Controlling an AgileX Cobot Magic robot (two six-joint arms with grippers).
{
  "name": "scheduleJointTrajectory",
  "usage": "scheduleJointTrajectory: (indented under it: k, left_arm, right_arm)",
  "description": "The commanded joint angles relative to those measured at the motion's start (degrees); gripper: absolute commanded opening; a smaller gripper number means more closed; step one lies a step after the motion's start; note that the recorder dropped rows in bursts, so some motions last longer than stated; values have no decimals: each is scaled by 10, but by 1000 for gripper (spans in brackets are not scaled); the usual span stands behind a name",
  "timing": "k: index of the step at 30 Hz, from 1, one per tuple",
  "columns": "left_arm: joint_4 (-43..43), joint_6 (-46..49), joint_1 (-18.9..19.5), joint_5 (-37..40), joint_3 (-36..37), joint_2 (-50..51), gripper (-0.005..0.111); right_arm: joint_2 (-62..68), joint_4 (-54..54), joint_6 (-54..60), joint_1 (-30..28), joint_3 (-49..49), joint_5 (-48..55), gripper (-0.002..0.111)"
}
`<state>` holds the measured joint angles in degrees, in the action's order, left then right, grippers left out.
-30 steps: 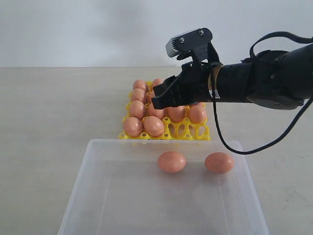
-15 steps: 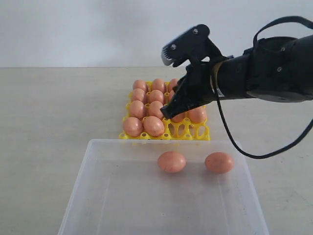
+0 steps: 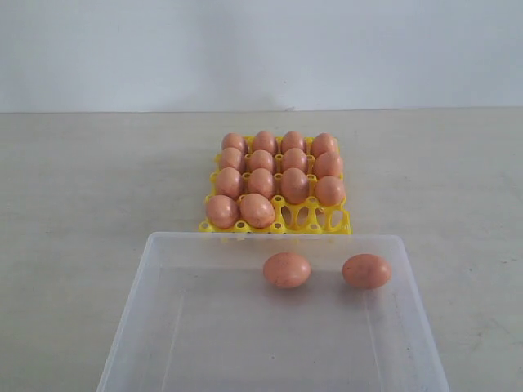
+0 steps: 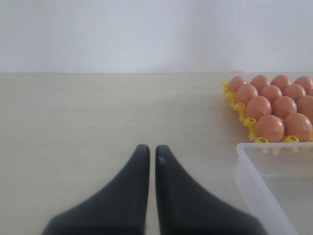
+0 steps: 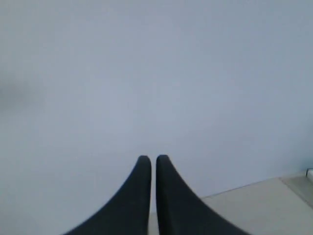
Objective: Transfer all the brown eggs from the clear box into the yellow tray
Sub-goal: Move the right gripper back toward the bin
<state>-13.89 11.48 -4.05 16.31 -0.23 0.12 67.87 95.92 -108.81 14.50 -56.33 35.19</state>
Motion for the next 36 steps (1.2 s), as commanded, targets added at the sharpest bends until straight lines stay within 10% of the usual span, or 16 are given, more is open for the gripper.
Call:
scheduleJointTrajectory:
  k: [1, 8, 15, 21, 36]
  left_arm:
    - [-1, 1, -5, 0, 2, -1, 4]
    - [-1, 1, -5, 0, 2, -1, 4]
    - [-1, 1, -5, 0, 2, -1, 4]
    - [-1, 1, -5, 0, 2, -1, 4]
    - [-1, 1, -5, 0, 2, -1, 4]
  right_arm:
    - [34, -2, -115, -52, -53, 5, 0]
    - [160, 40, -111, -125, -237, -153, 0]
    - [248, 40, 161, -139, -461, -733, 0]
    - [254, 40, 121, -127, -462, -1030, 0]
    - [253, 40, 221, -154, -207, -927, 0]
